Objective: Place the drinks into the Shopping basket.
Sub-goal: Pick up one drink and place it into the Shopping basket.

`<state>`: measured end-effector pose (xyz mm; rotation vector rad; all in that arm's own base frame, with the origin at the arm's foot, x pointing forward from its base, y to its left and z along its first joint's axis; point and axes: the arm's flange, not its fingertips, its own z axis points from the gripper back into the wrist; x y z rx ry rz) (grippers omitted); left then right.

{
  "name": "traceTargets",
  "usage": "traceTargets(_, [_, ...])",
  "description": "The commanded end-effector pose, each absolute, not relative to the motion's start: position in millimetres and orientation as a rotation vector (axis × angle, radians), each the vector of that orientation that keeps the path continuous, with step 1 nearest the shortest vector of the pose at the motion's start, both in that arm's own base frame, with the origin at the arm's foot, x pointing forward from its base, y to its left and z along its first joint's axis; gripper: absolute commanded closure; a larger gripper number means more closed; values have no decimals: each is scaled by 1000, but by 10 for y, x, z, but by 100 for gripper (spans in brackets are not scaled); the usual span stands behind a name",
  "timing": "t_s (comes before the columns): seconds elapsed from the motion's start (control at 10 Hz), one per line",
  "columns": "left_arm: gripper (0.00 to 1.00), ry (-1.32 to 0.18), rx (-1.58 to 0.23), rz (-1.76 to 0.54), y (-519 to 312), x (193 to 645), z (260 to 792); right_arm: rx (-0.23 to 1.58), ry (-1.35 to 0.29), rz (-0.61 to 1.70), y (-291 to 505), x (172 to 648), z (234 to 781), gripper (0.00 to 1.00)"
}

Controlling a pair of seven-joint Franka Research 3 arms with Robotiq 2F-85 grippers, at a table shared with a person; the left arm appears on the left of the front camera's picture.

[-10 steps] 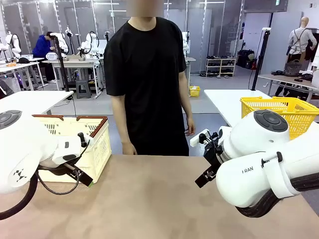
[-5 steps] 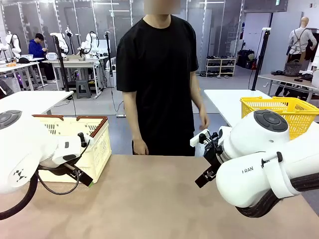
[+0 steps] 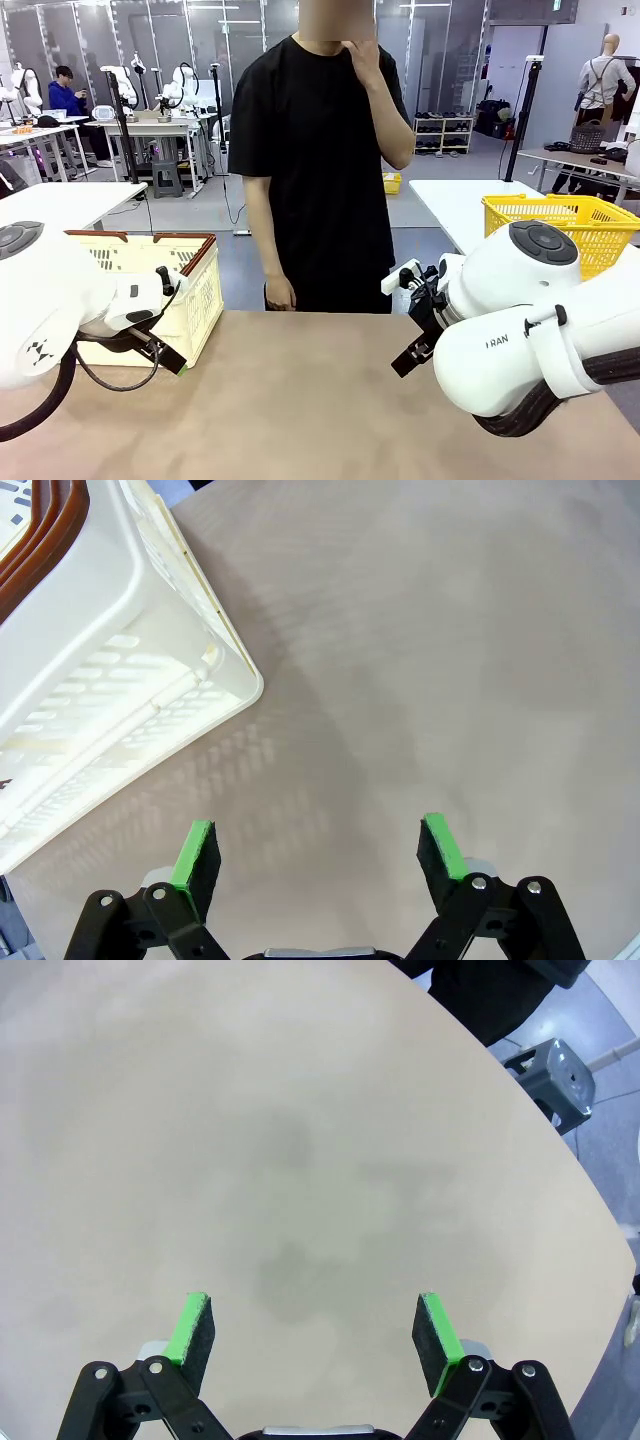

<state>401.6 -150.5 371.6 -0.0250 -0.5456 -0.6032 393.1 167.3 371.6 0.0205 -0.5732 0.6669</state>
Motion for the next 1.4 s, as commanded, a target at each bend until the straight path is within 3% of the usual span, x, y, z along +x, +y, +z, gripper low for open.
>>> traceTargets(0.0, [0,-546,-25,-602,-1501,4018,3716,22,-573,664,1671,3932,3715,0])
traceTargets(0.4, [0,-546,-25,-603,-1505,4016,3716,18,-602,597,1777,3883,3830,0])
traceTargets(0.9, [0,-594,10,-309,-2132,3577,4502,-68,-646,334,2410,3296,4760,0])
traceTargets(1.3, [0,-666,-66,-395,-2469,3245,4735,-49,-705,234,2587,2999,5057,0])
